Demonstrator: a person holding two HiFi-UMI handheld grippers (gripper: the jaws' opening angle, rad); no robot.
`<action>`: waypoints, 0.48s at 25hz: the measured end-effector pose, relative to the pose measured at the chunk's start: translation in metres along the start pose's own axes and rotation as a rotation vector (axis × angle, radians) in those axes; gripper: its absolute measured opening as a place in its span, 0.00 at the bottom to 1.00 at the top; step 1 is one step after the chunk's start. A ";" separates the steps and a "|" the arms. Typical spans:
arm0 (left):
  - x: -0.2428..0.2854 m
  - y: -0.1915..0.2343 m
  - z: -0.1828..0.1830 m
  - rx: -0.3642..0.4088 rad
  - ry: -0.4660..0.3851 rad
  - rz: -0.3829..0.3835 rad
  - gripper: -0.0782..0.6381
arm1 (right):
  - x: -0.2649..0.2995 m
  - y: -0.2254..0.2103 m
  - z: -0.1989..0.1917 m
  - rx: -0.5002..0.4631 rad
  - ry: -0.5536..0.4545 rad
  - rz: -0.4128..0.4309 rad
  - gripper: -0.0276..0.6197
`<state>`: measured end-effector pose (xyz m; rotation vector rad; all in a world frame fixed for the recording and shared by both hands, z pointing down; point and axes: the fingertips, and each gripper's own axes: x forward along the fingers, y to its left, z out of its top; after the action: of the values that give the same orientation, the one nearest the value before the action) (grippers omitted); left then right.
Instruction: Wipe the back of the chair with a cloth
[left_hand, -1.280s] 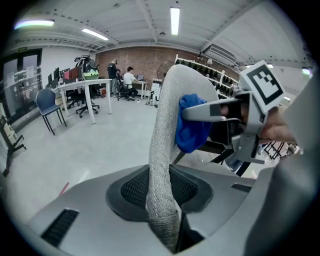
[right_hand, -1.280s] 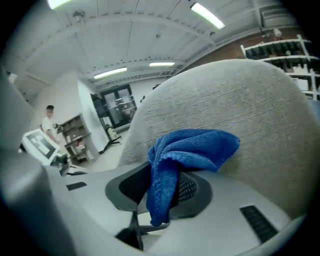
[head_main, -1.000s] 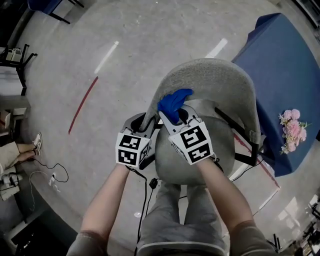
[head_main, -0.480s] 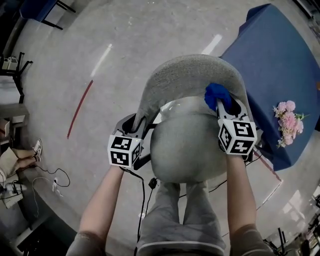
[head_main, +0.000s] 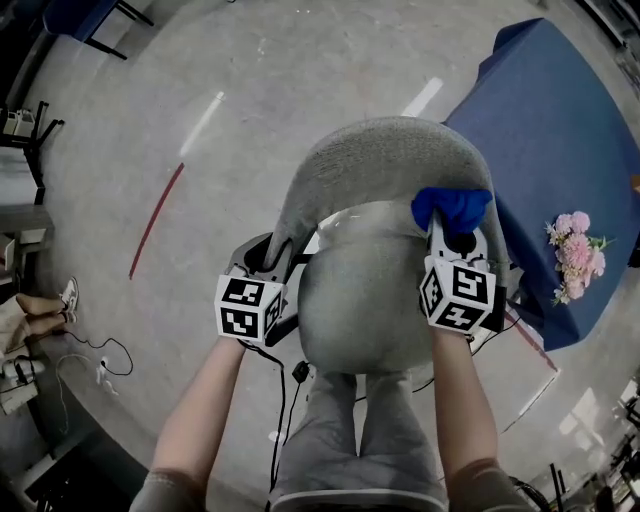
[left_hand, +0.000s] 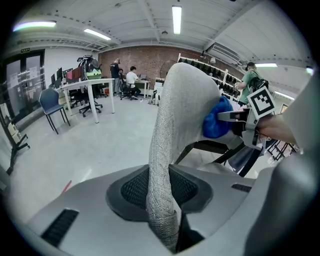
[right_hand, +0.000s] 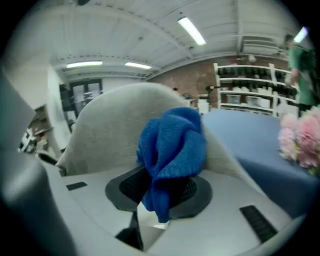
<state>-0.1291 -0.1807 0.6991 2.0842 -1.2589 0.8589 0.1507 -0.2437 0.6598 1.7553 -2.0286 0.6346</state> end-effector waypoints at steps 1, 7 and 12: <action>0.000 0.000 0.000 0.003 0.002 0.004 0.27 | 0.013 0.029 0.001 -0.066 0.015 0.077 0.23; -0.001 0.000 0.002 -0.017 -0.007 -0.016 0.27 | 0.026 0.194 -0.005 -0.303 0.079 0.527 0.23; -0.001 0.000 0.001 -0.035 -0.015 -0.034 0.28 | 0.001 0.243 -0.027 -0.278 0.104 0.813 0.23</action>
<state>-0.1291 -0.1813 0.6977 2.0818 -1.2338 0.8025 -0.0896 -0.2009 0.6613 0.6847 -2.5728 0.5985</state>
